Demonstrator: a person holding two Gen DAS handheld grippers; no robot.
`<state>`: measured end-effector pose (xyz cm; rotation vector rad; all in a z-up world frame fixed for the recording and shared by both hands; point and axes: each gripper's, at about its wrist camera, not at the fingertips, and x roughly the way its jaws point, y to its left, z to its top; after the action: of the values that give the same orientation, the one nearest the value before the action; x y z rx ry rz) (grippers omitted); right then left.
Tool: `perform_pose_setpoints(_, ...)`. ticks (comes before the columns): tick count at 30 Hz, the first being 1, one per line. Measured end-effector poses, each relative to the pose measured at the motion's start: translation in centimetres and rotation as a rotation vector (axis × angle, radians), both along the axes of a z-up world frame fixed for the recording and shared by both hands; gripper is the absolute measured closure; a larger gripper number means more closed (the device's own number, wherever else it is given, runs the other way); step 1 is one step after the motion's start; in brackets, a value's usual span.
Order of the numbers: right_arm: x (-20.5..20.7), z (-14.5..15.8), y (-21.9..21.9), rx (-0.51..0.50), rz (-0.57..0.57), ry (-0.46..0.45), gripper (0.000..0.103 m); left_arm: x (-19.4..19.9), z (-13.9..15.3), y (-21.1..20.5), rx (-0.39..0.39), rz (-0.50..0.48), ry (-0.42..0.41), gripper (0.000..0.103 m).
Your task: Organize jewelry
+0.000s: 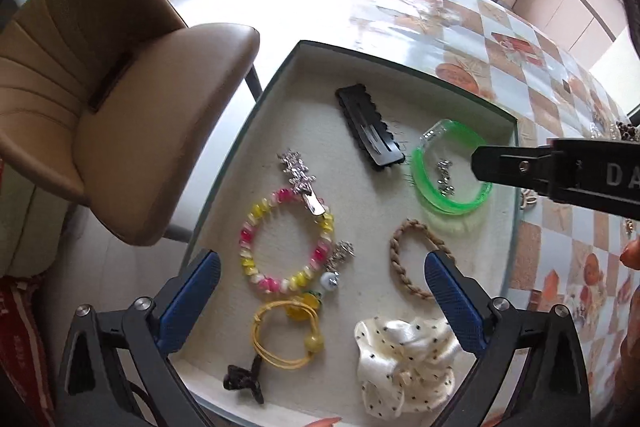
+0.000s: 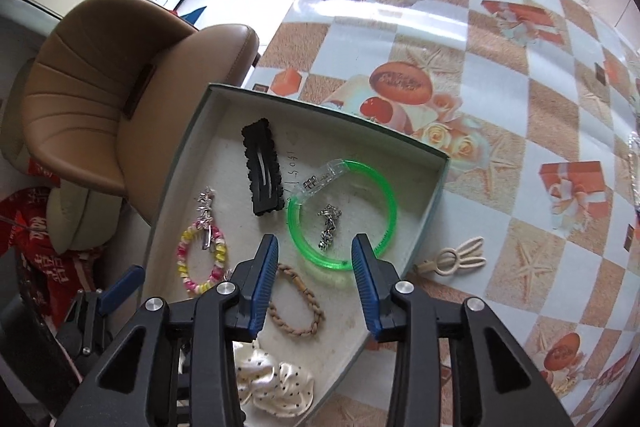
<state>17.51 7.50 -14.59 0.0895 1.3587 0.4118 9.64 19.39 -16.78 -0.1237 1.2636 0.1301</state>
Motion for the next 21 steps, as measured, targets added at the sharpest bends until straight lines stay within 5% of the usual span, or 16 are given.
perform_pose_setpoints(8, -2.1, 2.4, -0.7, -0.080, 0.001, -0.066, 0.021, -0.6, 1.4, 0.1, 0.030, 0.024, 0.002, 0.000)
perform_pose_setpoints(21, -5.0, 3.6, -1.8, -0.185, 0.000, -0.112, 0.015, -2.3, 2.9, 1.1, 0.015, 0.081, 0.008, 0.000)
